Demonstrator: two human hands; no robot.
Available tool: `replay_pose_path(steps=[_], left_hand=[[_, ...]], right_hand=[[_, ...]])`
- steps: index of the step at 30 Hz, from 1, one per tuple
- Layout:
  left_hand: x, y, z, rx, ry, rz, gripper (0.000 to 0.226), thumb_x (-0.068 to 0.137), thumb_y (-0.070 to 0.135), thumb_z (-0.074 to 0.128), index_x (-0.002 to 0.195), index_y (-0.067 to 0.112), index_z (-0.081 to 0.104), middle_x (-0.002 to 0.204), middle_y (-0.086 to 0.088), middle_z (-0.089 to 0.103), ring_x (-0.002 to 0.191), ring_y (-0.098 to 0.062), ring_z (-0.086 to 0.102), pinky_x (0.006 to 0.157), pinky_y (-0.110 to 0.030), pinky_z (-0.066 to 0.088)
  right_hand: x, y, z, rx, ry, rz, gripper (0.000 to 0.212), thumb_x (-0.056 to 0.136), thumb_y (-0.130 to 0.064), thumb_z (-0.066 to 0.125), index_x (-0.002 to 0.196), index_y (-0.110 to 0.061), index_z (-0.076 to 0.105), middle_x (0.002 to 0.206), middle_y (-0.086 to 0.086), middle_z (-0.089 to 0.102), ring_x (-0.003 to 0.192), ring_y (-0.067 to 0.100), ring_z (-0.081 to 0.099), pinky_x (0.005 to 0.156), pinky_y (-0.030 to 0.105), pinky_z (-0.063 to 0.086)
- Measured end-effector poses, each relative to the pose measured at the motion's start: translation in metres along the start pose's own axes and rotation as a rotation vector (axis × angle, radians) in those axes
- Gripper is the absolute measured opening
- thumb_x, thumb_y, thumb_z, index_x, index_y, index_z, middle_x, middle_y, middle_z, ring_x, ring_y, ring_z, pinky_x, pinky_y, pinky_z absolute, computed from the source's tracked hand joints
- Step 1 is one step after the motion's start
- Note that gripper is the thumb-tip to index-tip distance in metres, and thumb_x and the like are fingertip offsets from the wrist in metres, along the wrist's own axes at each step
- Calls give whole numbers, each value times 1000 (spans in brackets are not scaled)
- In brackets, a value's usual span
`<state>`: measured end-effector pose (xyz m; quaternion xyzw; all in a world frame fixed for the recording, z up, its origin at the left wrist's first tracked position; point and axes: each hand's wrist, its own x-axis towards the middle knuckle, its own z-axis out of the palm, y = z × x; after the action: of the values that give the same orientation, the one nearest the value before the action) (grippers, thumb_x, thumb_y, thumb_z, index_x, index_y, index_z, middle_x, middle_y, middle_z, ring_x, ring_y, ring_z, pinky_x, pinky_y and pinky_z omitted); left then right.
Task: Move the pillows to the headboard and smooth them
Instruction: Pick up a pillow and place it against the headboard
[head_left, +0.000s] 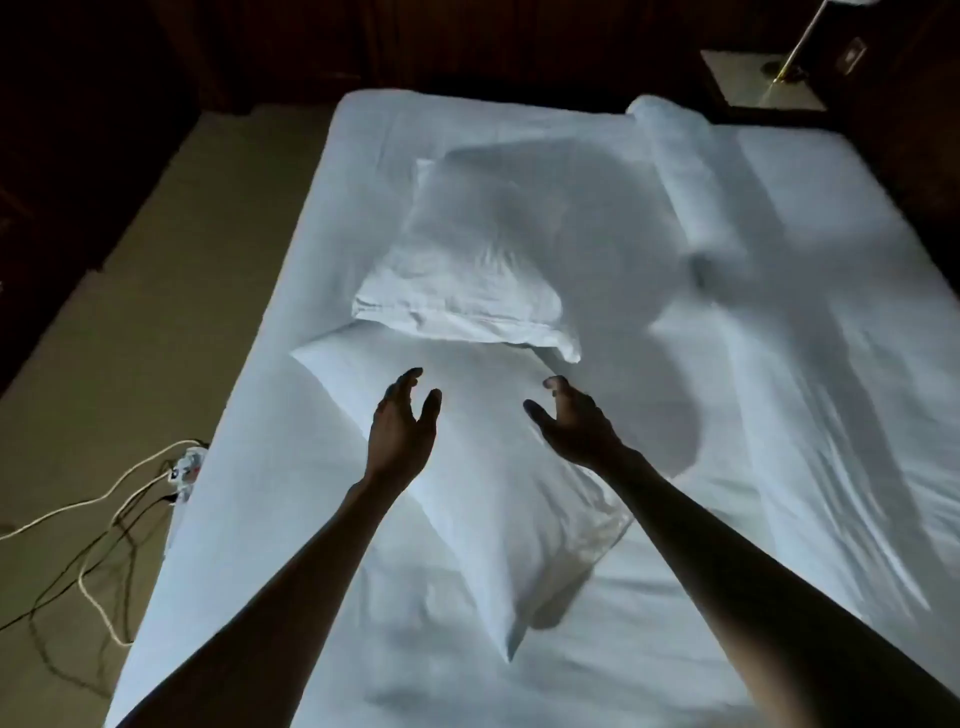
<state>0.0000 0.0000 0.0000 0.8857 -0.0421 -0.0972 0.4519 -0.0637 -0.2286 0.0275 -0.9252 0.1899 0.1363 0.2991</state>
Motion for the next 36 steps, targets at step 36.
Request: replay_pose_path(steps=[36], left_hand=[[-54, -78, 69, -143, 181, -455, 103, 76, 80, 69, 160, 52, 16, 168, 13, 31, 149, -24, 41, 116, -48, 33]], right_hand=[[-12, 43, 129, 159, 40, 114, 101, 75, -76, 68, 156, -27, 34, 131, 8, 70, 113, 38, 67, 99, 44, 53]])
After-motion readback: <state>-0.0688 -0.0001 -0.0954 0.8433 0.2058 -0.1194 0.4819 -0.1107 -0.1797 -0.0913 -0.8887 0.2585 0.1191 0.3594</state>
